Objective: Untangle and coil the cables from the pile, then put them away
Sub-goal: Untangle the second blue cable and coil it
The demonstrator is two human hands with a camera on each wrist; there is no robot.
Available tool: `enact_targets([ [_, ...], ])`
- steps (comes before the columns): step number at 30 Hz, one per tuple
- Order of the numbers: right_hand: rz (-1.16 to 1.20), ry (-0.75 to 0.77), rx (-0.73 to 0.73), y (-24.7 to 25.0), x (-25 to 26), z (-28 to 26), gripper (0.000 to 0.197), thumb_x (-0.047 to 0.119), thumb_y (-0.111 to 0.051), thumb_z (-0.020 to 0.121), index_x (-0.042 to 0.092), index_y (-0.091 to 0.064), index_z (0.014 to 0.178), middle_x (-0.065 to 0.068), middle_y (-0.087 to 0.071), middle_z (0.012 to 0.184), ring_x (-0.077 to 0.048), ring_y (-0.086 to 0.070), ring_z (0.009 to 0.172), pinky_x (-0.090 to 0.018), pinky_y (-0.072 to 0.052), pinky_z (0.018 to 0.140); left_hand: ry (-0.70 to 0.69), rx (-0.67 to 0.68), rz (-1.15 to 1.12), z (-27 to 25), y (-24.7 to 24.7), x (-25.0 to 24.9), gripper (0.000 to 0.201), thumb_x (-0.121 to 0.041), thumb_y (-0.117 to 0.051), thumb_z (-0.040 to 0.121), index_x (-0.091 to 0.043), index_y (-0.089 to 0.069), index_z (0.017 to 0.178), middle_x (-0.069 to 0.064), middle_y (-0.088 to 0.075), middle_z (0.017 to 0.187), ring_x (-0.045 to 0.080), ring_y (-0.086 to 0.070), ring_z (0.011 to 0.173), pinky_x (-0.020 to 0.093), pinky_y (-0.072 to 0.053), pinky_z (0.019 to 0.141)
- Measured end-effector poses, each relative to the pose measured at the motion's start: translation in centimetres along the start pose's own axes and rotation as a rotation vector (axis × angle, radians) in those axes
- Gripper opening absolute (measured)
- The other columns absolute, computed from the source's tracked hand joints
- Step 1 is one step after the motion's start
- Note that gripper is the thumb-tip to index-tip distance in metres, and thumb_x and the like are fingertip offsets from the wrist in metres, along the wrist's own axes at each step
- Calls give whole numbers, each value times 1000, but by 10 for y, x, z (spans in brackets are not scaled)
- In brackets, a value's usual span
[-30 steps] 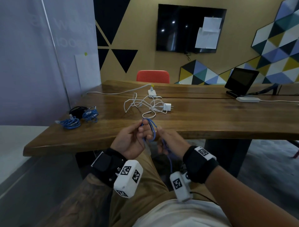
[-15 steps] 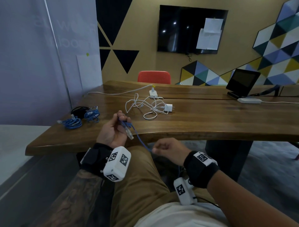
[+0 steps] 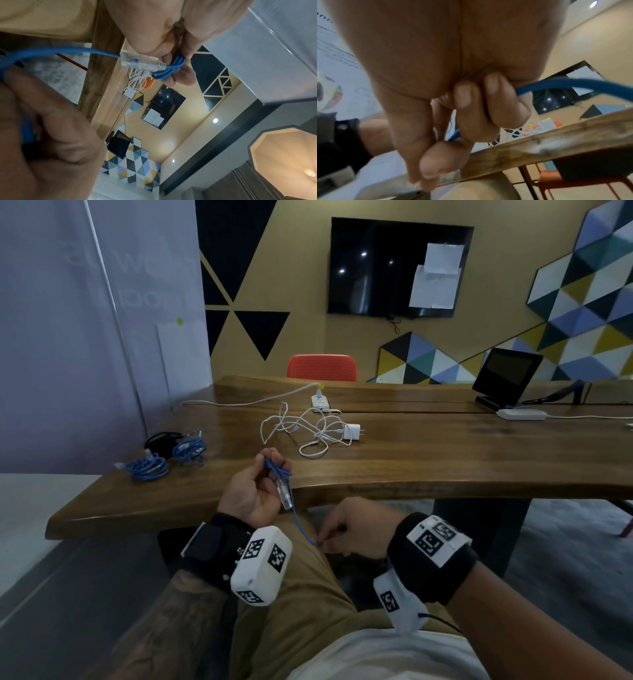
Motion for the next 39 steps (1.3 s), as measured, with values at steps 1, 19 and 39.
enact_targets([
  [1, 12, -4, 31, -5, 0, 1, 13, 24, -69, 91, 22, -78, 99, 9, -72, 73, -5, -63, 66, -29, -57, 77, 6, -11, -28, -1, 0, 2, 27, -17, -36, 105, -7, -58, 91, 4, -67, 69, 14, -68, 71, 30, -57, 81],
  [19, -122, 256, -744, 88, 6, -34, 10, 30, -68, 92, 24, -75, 90, 14, -60, 76, -8, -56, 74, -33, -50, 68, 117, 498, 870, -32, -25, 63, 36, -30, -37, 104, -3, -60, 97, 6, -50, 65, 14, -44, 55, 30, -46, 65],
  [39, -28, -3, 133, -21, 21, -5, 31, 28, -48, 102, 19, -62, 128, 7, -58, 70, -7, -53, 57, -32, -53, 65, -103, 105, 150, 5, 5, 15, 21, -9, -38, 103, -5, -57, 93, 6, -65, 75, 15, -66, 69, 28, -57, 76],
])
Point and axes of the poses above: each hand's wrist, its own z-axis towards the middle knuckle, its own y-axis out of the back of the hand, x = y × z, the point moved 7 cm from there along z, towards the middle knuckle
